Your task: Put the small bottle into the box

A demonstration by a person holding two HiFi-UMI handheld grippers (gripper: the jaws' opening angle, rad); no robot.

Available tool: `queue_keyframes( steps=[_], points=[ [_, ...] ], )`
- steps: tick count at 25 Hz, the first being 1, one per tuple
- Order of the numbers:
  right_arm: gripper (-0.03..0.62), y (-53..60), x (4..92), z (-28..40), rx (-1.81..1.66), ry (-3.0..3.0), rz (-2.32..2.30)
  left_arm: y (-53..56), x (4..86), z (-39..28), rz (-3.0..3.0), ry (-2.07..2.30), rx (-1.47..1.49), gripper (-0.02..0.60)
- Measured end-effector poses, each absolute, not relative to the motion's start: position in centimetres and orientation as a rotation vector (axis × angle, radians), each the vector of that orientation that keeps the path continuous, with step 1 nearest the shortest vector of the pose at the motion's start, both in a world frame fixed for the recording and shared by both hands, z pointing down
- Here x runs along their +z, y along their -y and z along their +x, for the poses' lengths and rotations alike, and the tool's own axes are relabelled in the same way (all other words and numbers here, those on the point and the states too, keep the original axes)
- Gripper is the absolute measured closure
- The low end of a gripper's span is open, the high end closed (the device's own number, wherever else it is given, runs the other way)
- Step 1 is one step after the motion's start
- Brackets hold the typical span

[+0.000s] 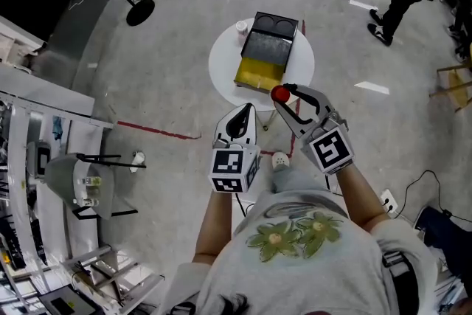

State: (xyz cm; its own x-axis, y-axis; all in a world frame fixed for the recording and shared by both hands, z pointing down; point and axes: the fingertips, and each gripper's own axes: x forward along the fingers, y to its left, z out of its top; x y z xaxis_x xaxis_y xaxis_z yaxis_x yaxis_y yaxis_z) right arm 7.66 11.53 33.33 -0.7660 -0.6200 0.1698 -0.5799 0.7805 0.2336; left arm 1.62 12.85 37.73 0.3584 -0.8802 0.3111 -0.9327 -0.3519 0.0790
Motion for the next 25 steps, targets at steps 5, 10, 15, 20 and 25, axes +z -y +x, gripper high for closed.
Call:
queue_keyframes(
  steps=[5, 10, 15, 20, 25],
  points=[
    [0.457, -8.8, 33.1, 7.8, -0.255, 2.751, 0.914, -10.3, 37.8, 1.8, 2.365, 1.641, 0.315, 0.581],
    [0.457, -6.7, 33.2, 8.3, -0.258, 2.771, 0.883, -8.8, 38.0, 2.0, 2.334, 1.683, 0.312, 0.581],
    [0.457, -5.6, 33.6, 7.8, -0.268, 2.781, 0.839, -8.2, 38.5, 1.4, 2.300, 1.716, 0.322, 0.581],
    [0.457, -4.5, 33.7, 7.3, -0.246, 2.793, 0.830, -7.5, 38.5, 0.6, 2.285, 1.720, 0.334, 0.581],
    [0.457, -3.2, 34.0, 6.9, -0.222, 2.801, 0.836, -6.7, 38.7, 0.1, 2.292, 1.714, 0.354, 0.581]
  ],
)
